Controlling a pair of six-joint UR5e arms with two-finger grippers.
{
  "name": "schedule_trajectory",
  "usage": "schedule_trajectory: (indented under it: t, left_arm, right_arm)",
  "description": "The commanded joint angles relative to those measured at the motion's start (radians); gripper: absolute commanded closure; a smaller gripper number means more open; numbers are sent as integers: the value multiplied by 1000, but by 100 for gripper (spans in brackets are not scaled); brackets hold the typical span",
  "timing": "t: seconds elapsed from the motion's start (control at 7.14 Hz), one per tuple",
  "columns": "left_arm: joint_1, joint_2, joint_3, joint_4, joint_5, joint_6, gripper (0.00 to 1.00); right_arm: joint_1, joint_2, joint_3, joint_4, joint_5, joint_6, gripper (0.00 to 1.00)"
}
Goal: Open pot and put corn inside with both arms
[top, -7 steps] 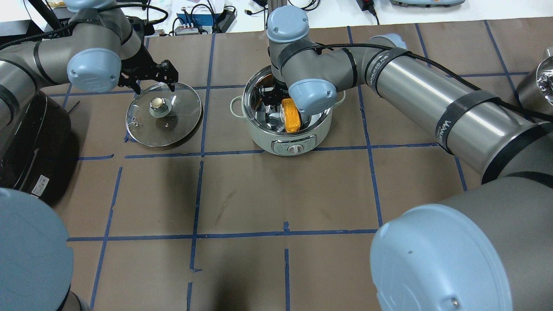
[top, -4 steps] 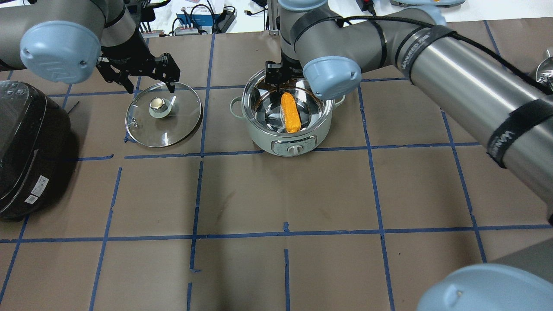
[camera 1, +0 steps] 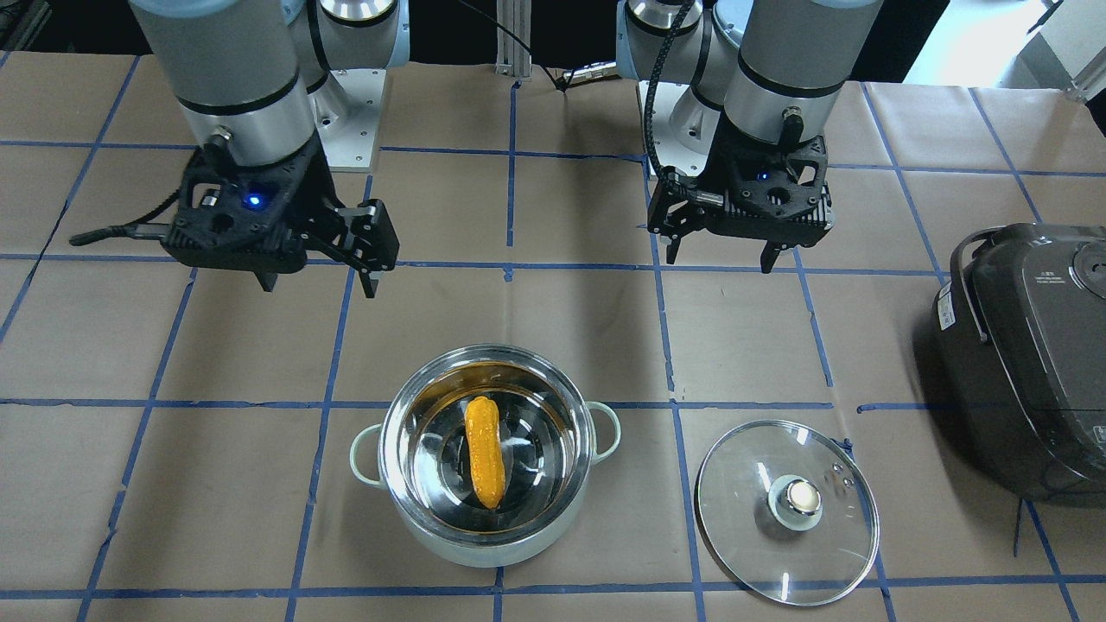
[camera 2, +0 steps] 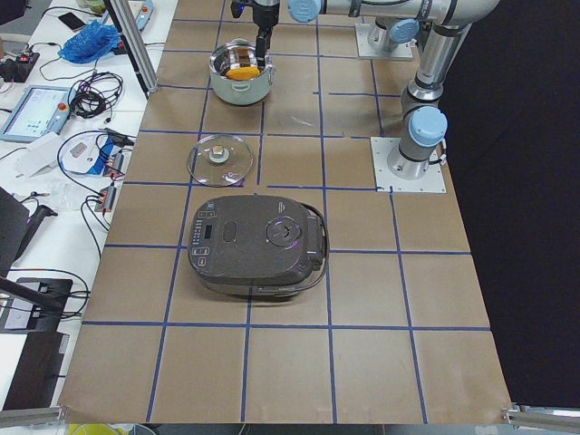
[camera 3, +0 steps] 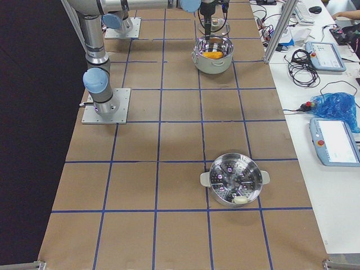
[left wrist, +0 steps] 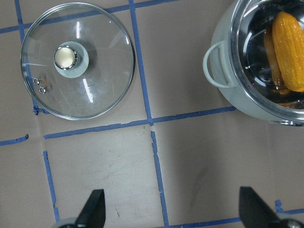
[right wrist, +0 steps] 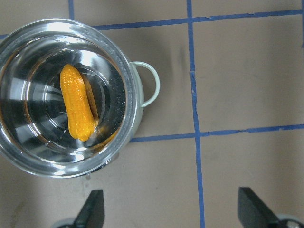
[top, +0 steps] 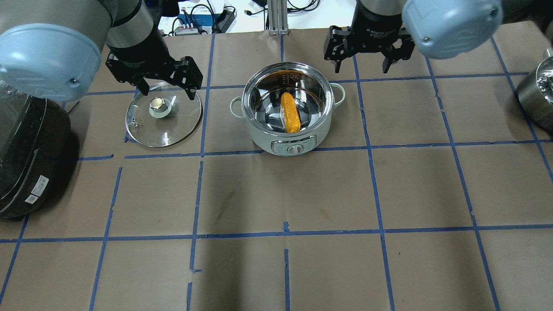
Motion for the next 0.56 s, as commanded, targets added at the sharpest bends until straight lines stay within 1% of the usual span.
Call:
schedule_trajectory:
  t: [0.0, 0.28, 0.42]
  left_arm:
    - [5, 34, -4, -6, 2, 0, 0]
    - [16, 35, -7, -6, 4, -1, 0]
    - [18, 37, -7, -6, 8, 0, 0]
  right_arm:
    - [-100, -76, 0, 155, 49, -22, 2]
    - [-90, -90, -10, 148, 38, -19, 0]
    - [-91, -87, 0, 138, 36, -57, 0]
